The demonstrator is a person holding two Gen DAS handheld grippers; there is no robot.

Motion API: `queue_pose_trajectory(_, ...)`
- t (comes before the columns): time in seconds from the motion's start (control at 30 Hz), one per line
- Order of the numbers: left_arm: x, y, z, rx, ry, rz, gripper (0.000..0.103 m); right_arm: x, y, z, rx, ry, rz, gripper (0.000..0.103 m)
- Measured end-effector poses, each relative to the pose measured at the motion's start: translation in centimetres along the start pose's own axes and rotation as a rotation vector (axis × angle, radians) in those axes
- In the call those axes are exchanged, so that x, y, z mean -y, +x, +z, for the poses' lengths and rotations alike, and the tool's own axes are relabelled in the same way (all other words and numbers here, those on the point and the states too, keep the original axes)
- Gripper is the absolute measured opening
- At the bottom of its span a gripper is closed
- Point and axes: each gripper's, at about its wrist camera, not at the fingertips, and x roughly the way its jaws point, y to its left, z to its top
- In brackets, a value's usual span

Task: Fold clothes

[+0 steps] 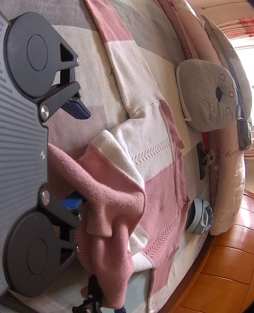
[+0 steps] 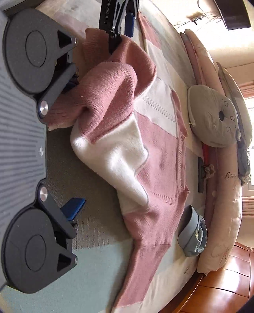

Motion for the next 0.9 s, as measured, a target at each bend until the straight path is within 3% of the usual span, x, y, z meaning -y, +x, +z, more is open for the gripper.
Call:
queue_pose_trajectory(0.53,-1.3,6.0,4.1,-0.050,0.005,-0.016,0.083,1.5,4.2,6.0,0.005,-0.032,-0.019,0.103)
queue_pose_trajectory(0.73,-1.6,3.8,3.3,-0.035,0.006,-0.027,0.083,2.6,5.1,7.1,-0.009,0.020,0.017,0.103)
queue_pose_trajectory(0.9,-1.8,1.9,2.6,-0.023,0.008,-0.036,0.083,2.5,1.1,4.9,0.024,0.012,0.058,0.103)
